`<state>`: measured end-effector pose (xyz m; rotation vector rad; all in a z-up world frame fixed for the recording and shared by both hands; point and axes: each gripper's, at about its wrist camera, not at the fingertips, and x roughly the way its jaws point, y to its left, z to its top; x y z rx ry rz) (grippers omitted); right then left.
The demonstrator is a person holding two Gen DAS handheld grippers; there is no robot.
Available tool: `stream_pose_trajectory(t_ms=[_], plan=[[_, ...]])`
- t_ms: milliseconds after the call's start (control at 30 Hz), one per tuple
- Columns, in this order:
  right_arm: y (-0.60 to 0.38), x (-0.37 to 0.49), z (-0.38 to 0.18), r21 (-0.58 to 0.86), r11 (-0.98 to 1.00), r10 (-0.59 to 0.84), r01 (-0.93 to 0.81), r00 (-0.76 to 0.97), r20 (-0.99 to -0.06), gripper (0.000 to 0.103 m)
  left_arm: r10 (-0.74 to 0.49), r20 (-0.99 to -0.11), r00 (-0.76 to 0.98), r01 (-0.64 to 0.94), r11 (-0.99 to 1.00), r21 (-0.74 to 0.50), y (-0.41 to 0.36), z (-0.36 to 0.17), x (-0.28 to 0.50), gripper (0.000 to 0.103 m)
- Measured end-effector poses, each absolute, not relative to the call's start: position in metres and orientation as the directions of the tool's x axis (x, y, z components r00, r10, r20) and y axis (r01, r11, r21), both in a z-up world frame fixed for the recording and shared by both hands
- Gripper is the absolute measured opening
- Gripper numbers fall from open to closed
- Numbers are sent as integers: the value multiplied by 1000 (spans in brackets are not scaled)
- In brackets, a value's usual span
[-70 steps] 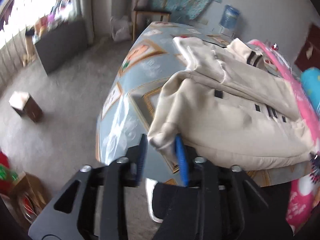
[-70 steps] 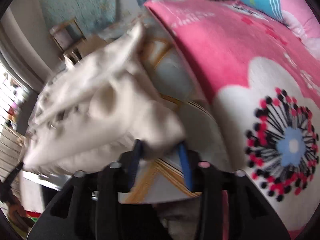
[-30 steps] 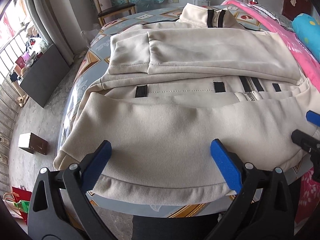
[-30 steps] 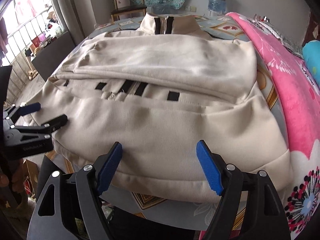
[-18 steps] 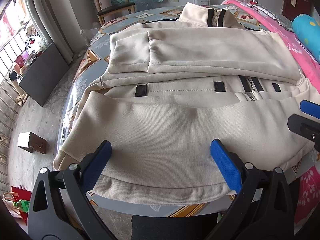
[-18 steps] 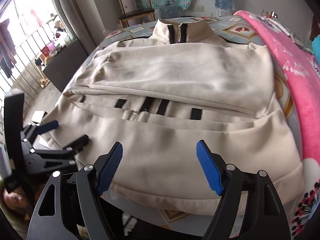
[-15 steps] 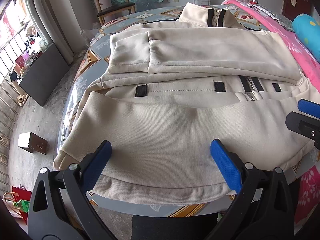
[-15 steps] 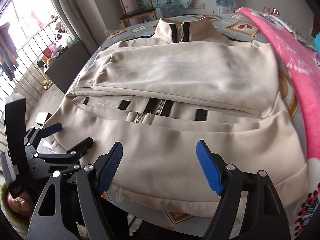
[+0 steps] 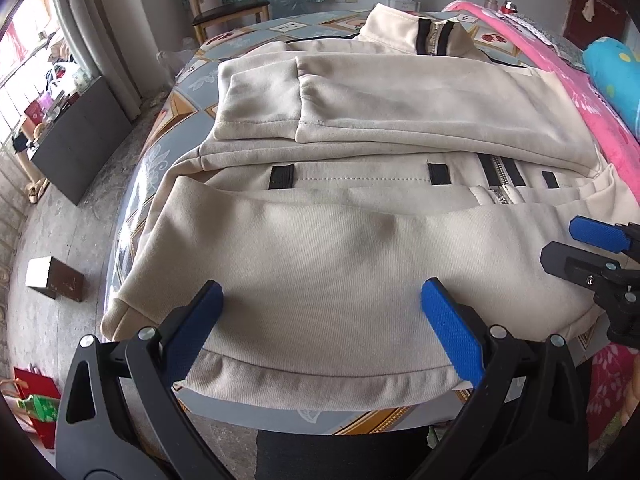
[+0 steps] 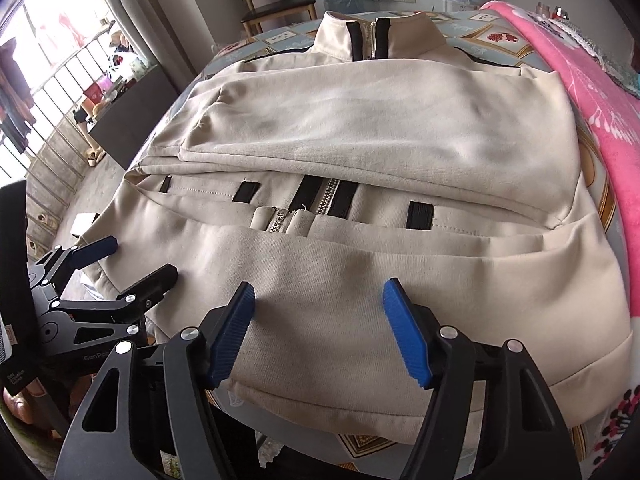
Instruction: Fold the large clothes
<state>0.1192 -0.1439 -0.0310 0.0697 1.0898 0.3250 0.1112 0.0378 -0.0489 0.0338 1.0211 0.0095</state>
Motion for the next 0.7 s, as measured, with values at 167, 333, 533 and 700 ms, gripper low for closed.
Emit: stream_pose_trajectory(t_ms=[167, 333, 533, 700], plan=[[-145, 121, -25, 222, 952, 294, -212, 422, -858, 55, -16, -837, 547, 60, 998, 20, 42, -49, 110, 96], [-146, 123, -17, 248, 948, 313, -200, 440, -842, 55, -65, -799, 598, 106, 994, -1, 44, -43, 100, 96], [-127, 131, -19, 240, 945, 315, -221, 425, -849, 55, -89, -756, 648, 101, 994, -31, 58, -34, 94, 96], [-117, 136, -20, 196, 952, 283, -234, 434, -856, 56, -67, -739, 670, 103, 995, 4, 62, -28, 95, 96]])
